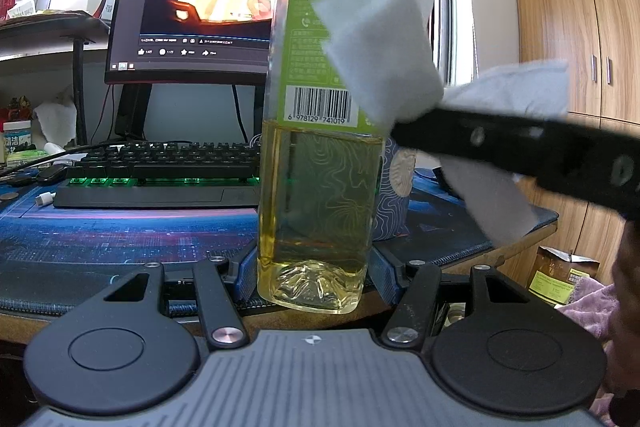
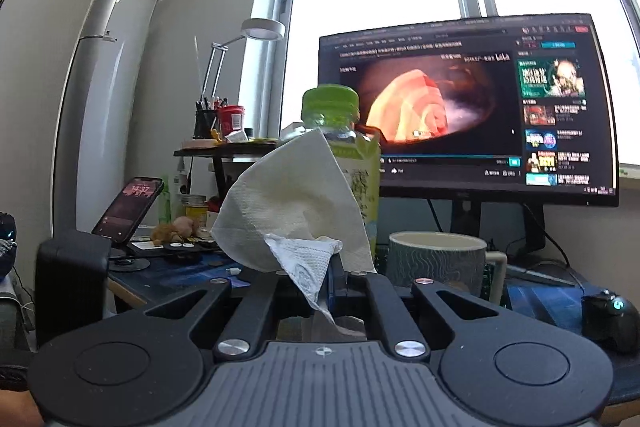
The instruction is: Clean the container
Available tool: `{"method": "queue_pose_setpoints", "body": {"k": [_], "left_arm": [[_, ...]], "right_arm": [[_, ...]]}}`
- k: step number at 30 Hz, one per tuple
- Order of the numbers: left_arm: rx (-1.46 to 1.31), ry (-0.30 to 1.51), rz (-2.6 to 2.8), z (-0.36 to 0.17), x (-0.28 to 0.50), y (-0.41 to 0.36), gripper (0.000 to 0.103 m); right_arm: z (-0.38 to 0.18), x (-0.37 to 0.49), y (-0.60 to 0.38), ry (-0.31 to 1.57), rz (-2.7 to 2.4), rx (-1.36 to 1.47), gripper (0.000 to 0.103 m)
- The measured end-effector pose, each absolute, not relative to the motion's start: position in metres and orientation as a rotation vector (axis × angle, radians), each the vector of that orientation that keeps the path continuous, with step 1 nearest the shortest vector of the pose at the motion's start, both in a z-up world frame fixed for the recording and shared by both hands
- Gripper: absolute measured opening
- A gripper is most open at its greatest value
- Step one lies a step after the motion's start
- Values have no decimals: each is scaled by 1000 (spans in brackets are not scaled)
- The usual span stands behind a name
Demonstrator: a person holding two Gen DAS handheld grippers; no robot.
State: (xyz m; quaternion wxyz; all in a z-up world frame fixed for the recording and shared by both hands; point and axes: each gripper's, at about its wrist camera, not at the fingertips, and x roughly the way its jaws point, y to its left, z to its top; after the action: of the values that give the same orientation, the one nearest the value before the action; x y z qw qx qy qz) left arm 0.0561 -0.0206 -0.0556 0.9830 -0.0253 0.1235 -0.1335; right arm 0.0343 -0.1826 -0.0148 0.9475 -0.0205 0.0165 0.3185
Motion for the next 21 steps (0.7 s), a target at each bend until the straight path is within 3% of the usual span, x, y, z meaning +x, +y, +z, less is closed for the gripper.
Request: {"method": "queue_pose_setpoints", "body": {"k": [21], "left_arm": [[-51, 248, -267, -55, 56, -22, 61]], "right_arm": [[-16, 37, -183, 40, 643, -42, 6]]}}
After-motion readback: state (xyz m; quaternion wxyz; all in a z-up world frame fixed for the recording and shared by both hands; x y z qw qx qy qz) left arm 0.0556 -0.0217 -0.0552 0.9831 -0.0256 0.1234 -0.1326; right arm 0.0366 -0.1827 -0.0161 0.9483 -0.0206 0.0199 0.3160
